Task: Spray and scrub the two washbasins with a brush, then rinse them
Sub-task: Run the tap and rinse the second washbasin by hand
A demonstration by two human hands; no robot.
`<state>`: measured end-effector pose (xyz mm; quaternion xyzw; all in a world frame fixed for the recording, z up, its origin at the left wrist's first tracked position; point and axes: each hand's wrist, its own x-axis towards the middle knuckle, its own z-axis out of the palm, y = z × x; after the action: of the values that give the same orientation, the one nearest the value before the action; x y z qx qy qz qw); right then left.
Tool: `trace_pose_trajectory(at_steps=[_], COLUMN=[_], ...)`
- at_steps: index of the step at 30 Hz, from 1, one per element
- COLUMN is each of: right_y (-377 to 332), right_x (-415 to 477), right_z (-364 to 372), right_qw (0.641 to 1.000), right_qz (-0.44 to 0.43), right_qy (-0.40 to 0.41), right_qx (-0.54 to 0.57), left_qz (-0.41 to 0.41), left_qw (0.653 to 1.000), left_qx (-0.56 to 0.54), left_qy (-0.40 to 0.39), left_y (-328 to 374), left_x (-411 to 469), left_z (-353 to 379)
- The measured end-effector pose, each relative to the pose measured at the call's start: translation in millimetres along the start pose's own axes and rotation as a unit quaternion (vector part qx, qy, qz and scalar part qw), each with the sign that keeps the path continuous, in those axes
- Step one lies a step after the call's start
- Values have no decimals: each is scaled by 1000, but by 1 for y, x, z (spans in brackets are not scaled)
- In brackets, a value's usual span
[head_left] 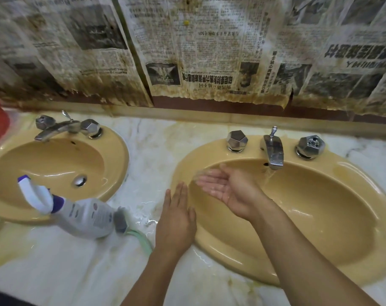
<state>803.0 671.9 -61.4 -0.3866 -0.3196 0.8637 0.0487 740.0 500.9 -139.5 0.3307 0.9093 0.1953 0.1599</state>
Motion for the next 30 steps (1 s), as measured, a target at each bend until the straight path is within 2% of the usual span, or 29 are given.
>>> trace_pose_trajectory(at_steps=[2, 4, 7, 11, 15, 20, 23, 26, 30], right_y=[5, 7, 1, -13, -19, -22, -22, -25, -28], right_x=[-6, -7, -1, -1, -5, -7, -4, 1, 7], right_z=[9, -1, -40, -94, -117, -118, -114, -111, -92], right_qw=[997, 997, 993, 961, 936, 938, 940, 937, 947], right_qz=[-21, -41, -40, -18, -31, -40, -38, -42, -37], right_qy=[1, 32, 98, 147, 166, 152, 134, 133, 122], right_qx=[-69, -56, 60, 235, 308, 310, 312, 320, 295], left_qz=[-20, -32, -57, -55, 54, 210, 253, 236, 156], left_qw=[1000, 999, 998, 994, 983, 939, 928, 940, 968], left_qx=[2, 7, 24, 97, 175, 258, 257, 237, 196], left_qy=[-23, -33, -29, -15, -29, -93, -94, -72, -30], left_y=[7, 14, 19, 17, 6, 33, 52, 54, 35], left_x=[-18, -25, -19, 11, 66, 140, 165, 167, 143], left_z=[-6, -7, 0, 8, -5, -9, 0, 6, 6])
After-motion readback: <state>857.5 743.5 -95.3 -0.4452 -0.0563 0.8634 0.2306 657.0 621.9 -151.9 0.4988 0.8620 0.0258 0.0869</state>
